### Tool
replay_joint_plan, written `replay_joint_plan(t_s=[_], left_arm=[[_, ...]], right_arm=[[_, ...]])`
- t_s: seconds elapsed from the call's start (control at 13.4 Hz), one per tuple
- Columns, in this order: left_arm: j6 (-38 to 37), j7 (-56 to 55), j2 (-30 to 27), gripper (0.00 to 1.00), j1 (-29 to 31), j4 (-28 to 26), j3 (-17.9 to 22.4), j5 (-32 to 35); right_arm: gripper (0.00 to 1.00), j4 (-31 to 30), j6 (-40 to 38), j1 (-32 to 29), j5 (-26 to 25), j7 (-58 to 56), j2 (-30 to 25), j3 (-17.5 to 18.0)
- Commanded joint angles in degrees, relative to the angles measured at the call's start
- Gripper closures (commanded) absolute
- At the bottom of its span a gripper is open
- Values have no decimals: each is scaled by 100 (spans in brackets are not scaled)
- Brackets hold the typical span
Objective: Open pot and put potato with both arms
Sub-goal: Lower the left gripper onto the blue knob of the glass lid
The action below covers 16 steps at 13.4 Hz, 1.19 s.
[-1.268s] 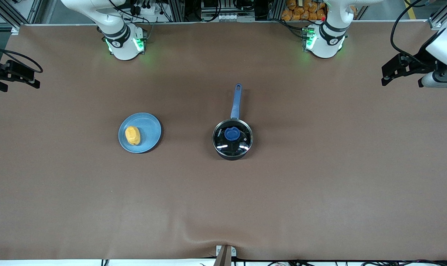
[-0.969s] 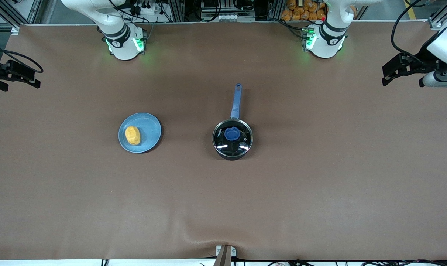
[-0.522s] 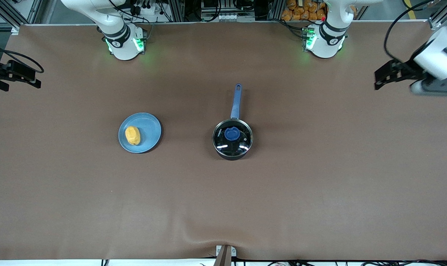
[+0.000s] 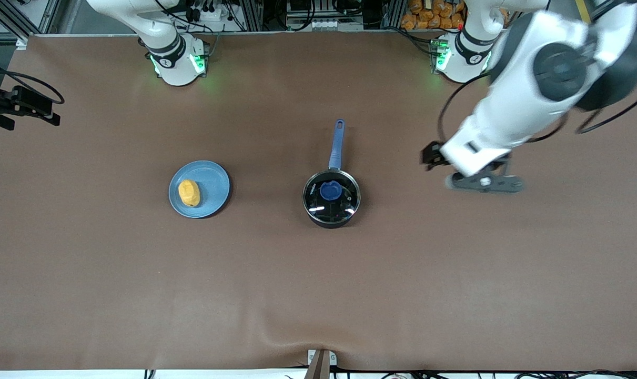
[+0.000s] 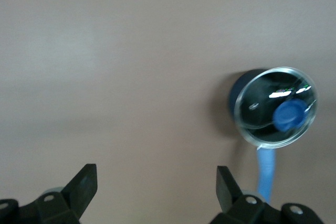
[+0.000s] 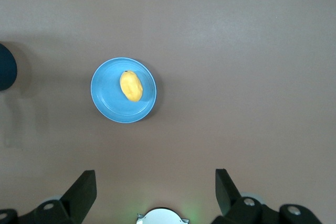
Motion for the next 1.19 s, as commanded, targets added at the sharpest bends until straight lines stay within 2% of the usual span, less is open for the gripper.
replay_joint_plan(t_s=[0.0,0.15,0.45,0.6,1.12], left_arm=[[520,-1285,679,0,-672,399,73,-55],[722,-2068,1260,0,-1130,794,118,-11],[1470,-3220,1990,0,-1789,875,284,165],[1497,-3355,2132,0,-1957,858,407,208],[1769,-3733,2510,5,-2125,831,408,252]], right_arm=[[0,-198,40,17,-90,105,-151,36],[0,-198,40,17,-90,105,-151,36],[0,-198,48,17,-90,105,-143,36],[0,-198,48,17,-90,105,-143,36],[0,-207,48,17,-90,105,-143,36]])
